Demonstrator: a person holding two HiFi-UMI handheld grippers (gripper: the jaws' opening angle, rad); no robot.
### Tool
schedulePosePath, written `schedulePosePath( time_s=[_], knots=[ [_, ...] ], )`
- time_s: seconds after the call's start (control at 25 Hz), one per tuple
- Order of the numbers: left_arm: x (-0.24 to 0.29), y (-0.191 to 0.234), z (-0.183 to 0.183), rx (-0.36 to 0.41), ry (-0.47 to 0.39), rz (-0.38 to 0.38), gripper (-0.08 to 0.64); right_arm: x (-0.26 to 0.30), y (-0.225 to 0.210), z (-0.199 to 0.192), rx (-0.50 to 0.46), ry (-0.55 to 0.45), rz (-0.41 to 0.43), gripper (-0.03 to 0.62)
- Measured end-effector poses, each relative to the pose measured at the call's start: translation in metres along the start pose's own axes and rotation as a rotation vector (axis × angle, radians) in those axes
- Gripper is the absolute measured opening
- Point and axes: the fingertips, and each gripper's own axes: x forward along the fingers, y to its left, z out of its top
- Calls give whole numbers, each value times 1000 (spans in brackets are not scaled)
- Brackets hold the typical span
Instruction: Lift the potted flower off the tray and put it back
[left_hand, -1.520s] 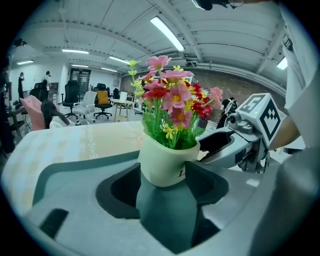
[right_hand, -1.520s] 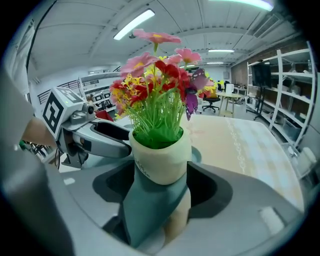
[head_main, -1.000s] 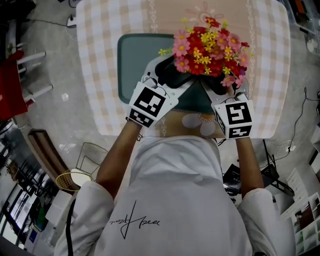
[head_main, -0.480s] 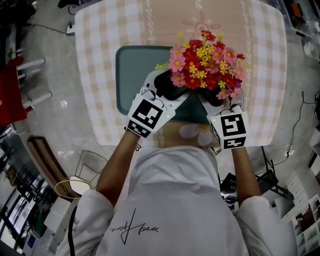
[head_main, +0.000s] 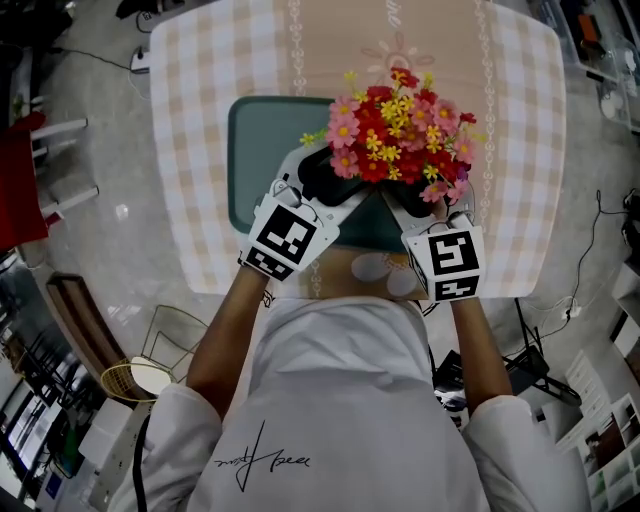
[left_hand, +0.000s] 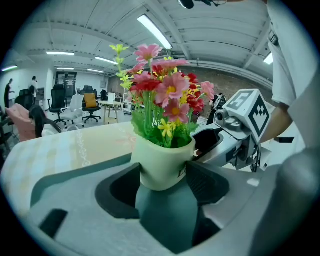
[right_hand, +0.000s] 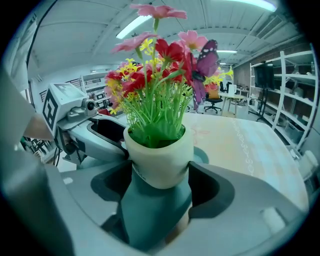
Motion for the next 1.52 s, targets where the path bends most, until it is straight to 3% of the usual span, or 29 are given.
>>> schedulePosePath(
  time_s=[0.76, 1.52],
  knots=[
    [-23, -9, 6, -72, 3, 50, 285, -16, 17, 16, -49, -40, 41, 357],
    [-55, -35, 9, -78, -16, 156, 285, -42, 41, 18, -99, -67, 124, 357]
  ],
)
